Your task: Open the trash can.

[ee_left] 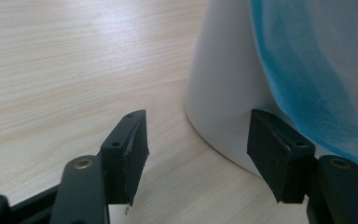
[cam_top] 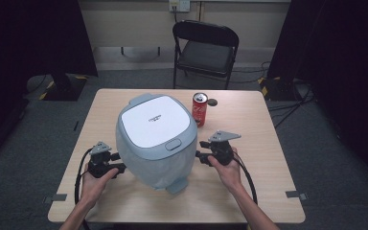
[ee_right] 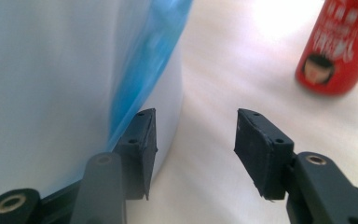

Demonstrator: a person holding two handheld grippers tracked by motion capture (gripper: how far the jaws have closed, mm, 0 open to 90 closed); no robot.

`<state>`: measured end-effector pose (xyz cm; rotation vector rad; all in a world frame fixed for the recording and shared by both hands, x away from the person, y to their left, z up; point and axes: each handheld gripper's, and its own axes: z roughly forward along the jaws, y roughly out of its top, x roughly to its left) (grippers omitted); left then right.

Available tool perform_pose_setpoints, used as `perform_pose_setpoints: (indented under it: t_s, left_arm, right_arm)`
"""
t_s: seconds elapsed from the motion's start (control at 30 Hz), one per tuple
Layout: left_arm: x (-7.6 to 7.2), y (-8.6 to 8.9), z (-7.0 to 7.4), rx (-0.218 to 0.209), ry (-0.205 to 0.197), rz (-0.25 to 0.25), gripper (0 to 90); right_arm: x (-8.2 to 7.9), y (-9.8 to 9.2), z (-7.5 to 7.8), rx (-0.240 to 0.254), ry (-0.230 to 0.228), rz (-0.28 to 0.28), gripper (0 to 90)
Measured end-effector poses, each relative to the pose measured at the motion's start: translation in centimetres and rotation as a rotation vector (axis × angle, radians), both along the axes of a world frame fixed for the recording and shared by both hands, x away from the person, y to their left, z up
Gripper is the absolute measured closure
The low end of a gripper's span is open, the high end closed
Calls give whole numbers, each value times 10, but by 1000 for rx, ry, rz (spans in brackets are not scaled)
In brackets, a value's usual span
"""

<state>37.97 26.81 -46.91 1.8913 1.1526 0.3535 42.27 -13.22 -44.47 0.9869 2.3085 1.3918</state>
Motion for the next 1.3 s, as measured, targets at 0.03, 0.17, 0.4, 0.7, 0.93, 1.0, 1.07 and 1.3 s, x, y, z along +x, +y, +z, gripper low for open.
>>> perform_pose_setpoints:
  t_s: [0.03,0.17,0.4,0.7,0.93,1.0,1.07,1.3]
  left_arm:
    - [1,-2,0,19,-6,14,380]
    - [9,-1,1,33,-9,33,400]
    - [20,1,1,11,2,87,510]
    - [24,-2,4,27,15,50,617]
    - [14,-1,2,53,19,39,611]
    - [13,1,2,57,23,44,560]
    - [12,4,1,54,28,43,492]
    - [14,20,-12,61,62,69,389]
  right_arm:
    - [2,2,1,22,2,6,495]
    - [2,8,1,25,-11,-11,543]
    - [-21,16,4,10,-7,28,541]
    - [-43,22,3,19,8,70,522]
    - [-37,22,1,20,6,70,534]
    - [-35,22,1,21,9,68,526]
    - [-34,22,1,4,4,64,474]
    - [-11,6,-2,-20,11,-16,354]
